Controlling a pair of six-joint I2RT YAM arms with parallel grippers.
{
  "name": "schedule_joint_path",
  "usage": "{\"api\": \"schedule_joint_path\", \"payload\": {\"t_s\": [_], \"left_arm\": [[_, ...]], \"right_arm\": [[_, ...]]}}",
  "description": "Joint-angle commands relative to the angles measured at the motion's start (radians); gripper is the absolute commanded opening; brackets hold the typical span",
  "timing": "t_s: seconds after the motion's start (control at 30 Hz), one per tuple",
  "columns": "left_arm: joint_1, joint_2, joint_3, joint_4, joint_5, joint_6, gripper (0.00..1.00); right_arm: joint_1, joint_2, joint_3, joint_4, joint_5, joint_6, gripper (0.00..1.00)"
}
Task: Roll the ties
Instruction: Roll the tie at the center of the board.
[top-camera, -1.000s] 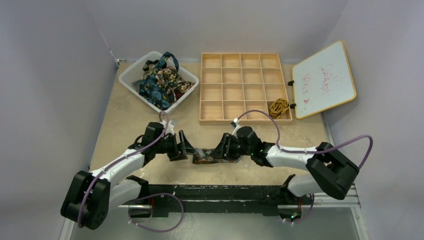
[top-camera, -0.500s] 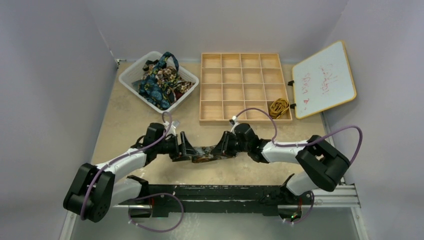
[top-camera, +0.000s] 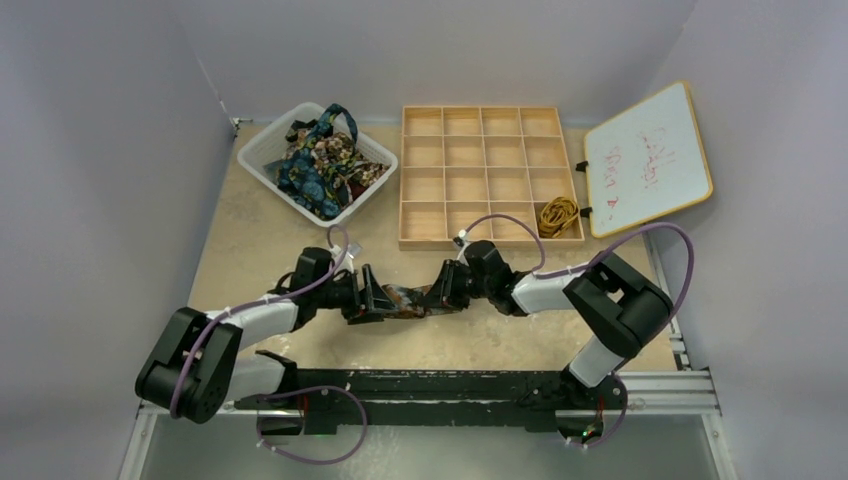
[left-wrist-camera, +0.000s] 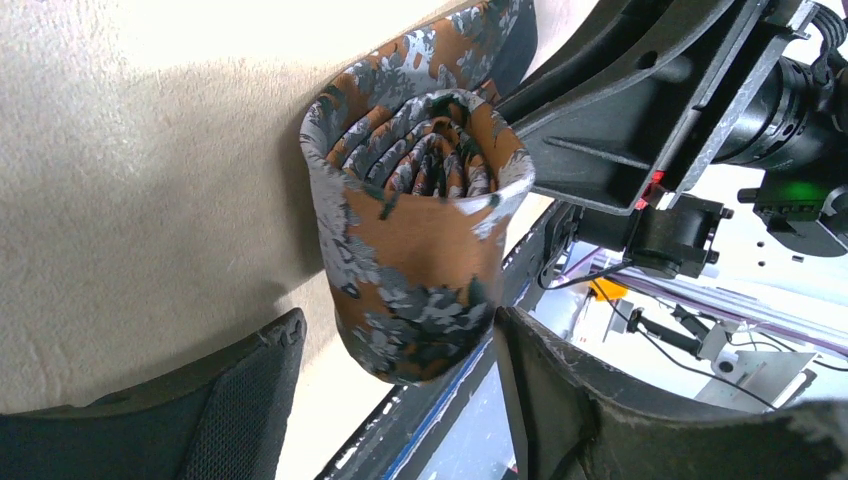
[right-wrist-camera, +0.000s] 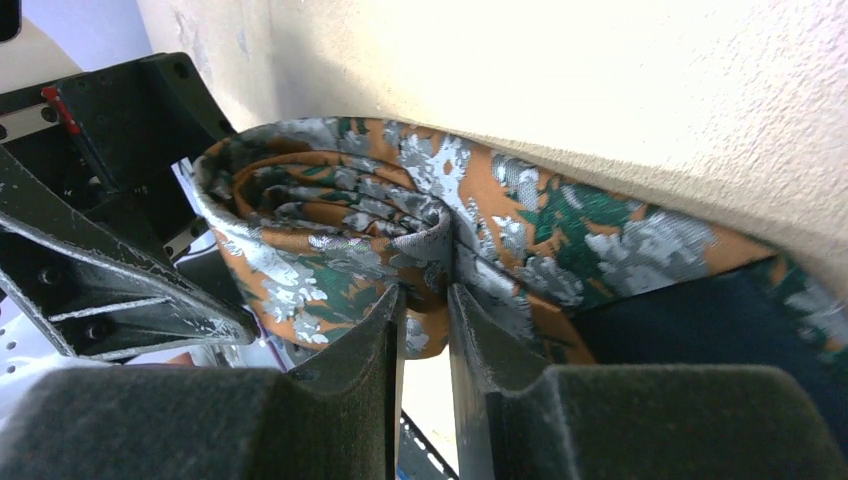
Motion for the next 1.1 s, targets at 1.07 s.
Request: {"api": "schedule_joint_path", "payload": {"t_s": [1.07], "left_arm": [[0.001, -0.022, 0.094, -0.093, -0.1, 0.069, 0.7]], "right_arm": [[-0.015, 0.092, 0.026, 0.076, -0.075, 0.032, 0.24]]}}
